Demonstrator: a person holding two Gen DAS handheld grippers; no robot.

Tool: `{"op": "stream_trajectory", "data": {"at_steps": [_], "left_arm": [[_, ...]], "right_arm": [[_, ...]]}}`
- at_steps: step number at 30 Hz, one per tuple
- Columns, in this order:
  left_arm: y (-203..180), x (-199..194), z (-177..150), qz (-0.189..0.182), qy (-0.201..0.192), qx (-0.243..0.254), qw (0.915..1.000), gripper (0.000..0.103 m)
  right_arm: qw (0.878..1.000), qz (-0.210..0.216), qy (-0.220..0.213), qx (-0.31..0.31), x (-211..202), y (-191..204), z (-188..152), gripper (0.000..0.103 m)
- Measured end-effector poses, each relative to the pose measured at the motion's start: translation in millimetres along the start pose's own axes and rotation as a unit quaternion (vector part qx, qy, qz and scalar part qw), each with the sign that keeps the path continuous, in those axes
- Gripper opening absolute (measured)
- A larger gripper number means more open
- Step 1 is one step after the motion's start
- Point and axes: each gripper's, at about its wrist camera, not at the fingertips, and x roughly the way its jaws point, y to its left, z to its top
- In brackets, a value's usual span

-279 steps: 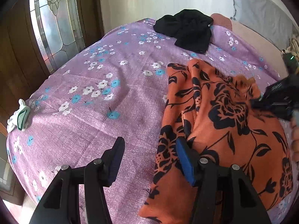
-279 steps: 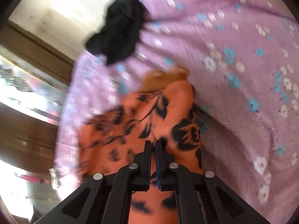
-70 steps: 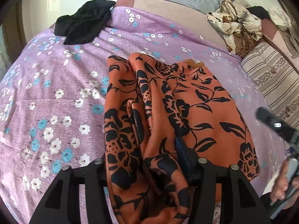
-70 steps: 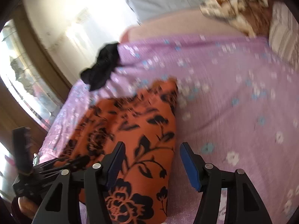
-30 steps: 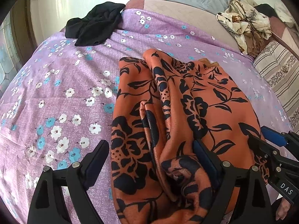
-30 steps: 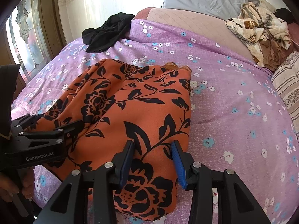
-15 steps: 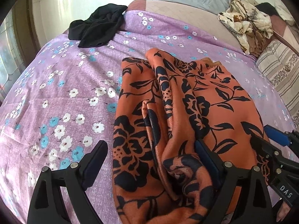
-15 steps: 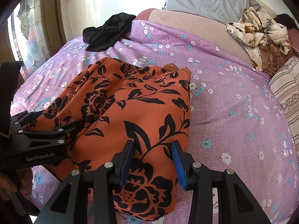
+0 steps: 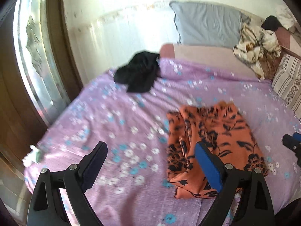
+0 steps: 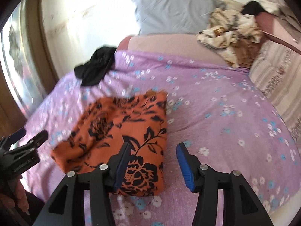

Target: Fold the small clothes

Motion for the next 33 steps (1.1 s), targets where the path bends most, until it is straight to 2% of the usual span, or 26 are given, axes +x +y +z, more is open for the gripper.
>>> {"op": "stream_trajectory", "data": {"at_steps": [2, 5, 16, 26, 33], "left_arm": [[2.5, -19.1, 8.0, 0.005, -0.015, -0.001, 0.9999, 0.095], [7.0, -47.6, 17.3, 0.002, -0.039, -0.011, 0.9992, 0.099], [15.9, -126.4, 34.5, 0.031, -0.102, -0.010, 0.9943, 0.099], [31.5, -183.7, 49.6, 0.020, -0.148, -0.022, 0.9885, 0.099], [37.5, -200.5, 53.6, 0.012, -0.159, -0.028, 0.9868, 0.099]], "right_arm": [[1.000, 0.007, -0.012, 0.020, -20.0, -5.9, 5.1, 0.064], [0.999, 0.010, -0.024, 0.042, -47.9, -8.1, 8.8, 0.068], [0.996, 0.003, -0.089, 0.021, -131.3, 8.9, 19.8, 0.068], [0.988, -0.005, -0.153, -0.008, -190.1, 26.4, 28.2, 0.069], [0.985, -0.007, -0.174, -0.018, -211.2, 34.6, 30.3, 0.069]]}}
